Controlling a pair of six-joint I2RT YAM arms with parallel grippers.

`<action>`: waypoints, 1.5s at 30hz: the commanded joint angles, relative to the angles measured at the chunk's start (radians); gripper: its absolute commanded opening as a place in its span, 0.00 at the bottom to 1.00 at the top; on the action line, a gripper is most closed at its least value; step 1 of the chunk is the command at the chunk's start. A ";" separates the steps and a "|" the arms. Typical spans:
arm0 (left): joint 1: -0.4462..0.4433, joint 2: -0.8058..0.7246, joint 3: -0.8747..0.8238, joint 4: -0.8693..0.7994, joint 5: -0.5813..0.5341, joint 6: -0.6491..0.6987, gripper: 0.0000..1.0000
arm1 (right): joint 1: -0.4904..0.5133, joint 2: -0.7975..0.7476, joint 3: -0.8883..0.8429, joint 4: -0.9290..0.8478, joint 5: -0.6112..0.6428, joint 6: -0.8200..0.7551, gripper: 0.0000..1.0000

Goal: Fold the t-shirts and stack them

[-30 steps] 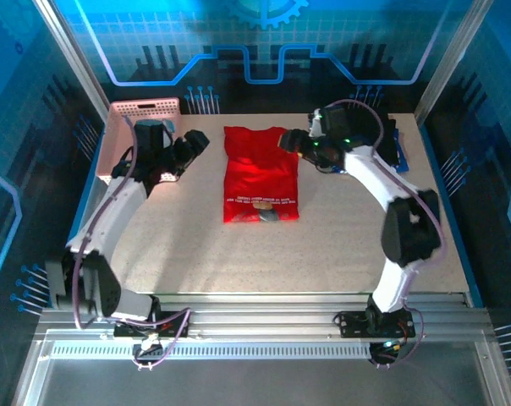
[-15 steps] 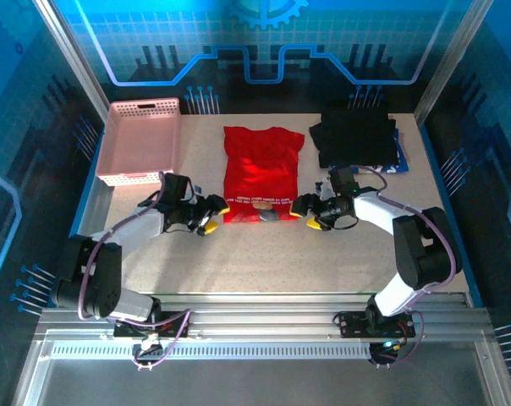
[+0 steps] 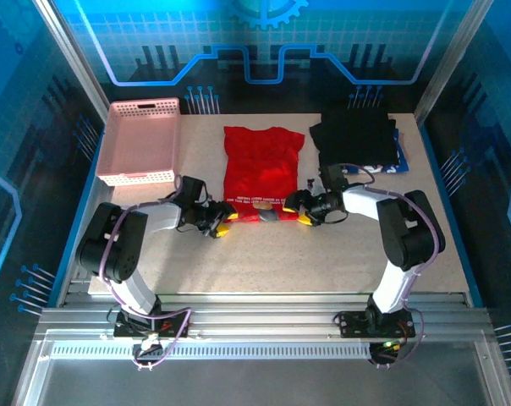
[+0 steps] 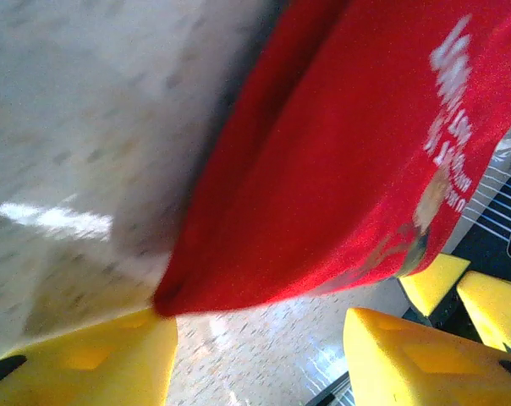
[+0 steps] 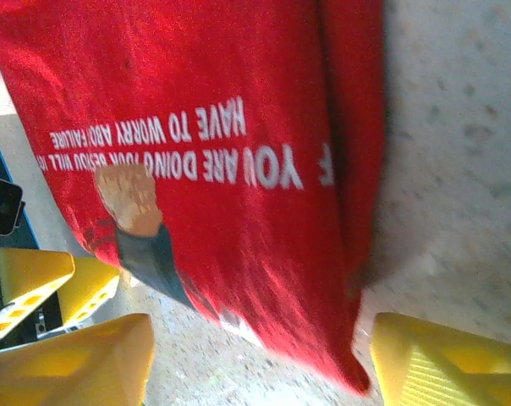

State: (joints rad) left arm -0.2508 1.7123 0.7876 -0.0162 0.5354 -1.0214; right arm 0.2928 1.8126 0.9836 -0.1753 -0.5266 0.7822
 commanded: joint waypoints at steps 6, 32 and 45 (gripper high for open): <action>-0.047 0.152 0.211 -0.078 -0.094 0.062 0.49 | 0.026 0.129 0.161 -0.051 -0.008 0.003 0.36; -0.226 -0.657 -0.111 -0.474 -0.339 0.026 0.00 | 0.193 -0.620 -0.176 -0.459 0.096 0.088 0.00; -0.367 -0.878 -0.107 -0.619 -0.400 -0.118 0.00 | 0.299 -0.765 -0.136 -0.586 0.151 0.152 0.00</action>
State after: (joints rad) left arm -0.6292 0.8543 0.6369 -0.5308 0.2306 -1.1065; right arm 0.6128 1.0500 0.7883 -0.6571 -0.4221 0.9390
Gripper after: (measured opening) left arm 0.064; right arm 0.072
